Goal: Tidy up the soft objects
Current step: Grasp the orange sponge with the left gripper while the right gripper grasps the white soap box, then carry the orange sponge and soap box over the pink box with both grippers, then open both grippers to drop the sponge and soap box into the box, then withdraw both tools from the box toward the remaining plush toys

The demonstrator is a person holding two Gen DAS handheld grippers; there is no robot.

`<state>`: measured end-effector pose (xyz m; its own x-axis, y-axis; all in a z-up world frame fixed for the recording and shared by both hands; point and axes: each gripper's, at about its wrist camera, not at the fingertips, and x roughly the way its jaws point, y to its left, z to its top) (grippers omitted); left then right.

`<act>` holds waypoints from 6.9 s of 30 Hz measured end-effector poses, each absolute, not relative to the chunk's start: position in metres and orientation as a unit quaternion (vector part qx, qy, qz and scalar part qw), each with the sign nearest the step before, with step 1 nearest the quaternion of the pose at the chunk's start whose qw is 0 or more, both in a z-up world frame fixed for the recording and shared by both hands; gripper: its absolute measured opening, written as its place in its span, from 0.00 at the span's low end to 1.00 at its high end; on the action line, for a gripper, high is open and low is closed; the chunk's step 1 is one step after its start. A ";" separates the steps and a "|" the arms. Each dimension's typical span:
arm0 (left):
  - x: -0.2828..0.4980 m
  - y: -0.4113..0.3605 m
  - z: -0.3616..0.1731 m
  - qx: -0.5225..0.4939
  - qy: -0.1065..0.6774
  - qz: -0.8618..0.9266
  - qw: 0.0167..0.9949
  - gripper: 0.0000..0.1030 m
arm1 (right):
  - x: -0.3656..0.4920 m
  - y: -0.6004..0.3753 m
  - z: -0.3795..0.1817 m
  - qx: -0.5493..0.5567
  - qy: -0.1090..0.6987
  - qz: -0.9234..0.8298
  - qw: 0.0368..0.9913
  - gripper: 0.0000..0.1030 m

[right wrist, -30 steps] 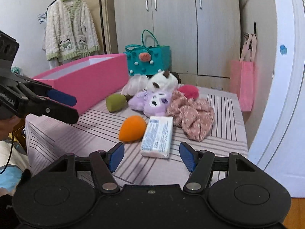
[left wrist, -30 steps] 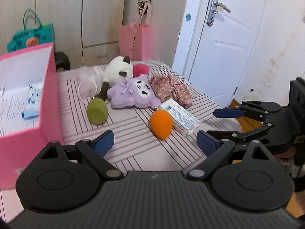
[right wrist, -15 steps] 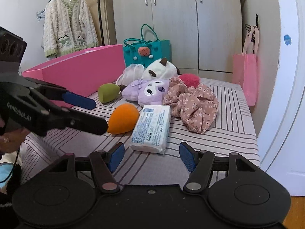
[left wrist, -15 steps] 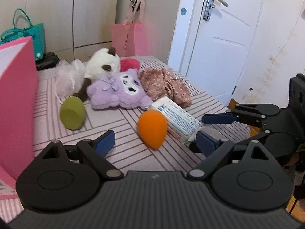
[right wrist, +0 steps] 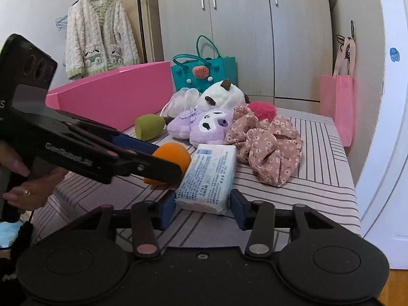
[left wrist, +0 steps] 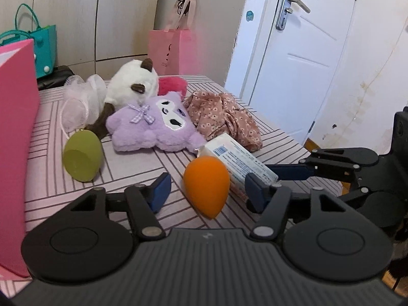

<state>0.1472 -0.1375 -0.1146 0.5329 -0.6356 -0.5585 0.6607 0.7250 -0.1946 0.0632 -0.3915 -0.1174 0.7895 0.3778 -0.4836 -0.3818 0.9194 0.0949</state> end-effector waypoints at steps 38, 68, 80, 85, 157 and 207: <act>0.120 -0.108 -0.106 -0.010 0.291 -0.282 0.914 0.35 | 0.052 -0.345 -0.115 0.019 0.226 0.084 0.970 0.43; 0.055 0.035 -0.025 -0.007 0.374 -0.239 0.896 0.35 | 0.017 -0.281 -0.018 0.063 0.350 0.317 0.879 0.43; 0.067 0.070 0.022 0.009 0.337 -0.240 0.910 0.35 | 0.050 -0.243 0.033 0.023 0.315 0.362 0.877 0.44; 0.092 0.076 0.030 0.006 0.321 -0.242 0.915 0.35 | 0.080 -0.227 0.044 0.014 0.299 0.364 0.882 0.44; 0.104 0.029 0.082 0.158 0.306 -0.254 0.904 0.77 | 0.081 -0.264 0.096 -0.086 0.257 0.312 0.911 0.52; 0.129 -0.123 -0.057 0.109 0.270 -0.247 0.924 0.75 | 0.097 -0.411 -0.071 0.001 0.259 0.121 0.958 0.62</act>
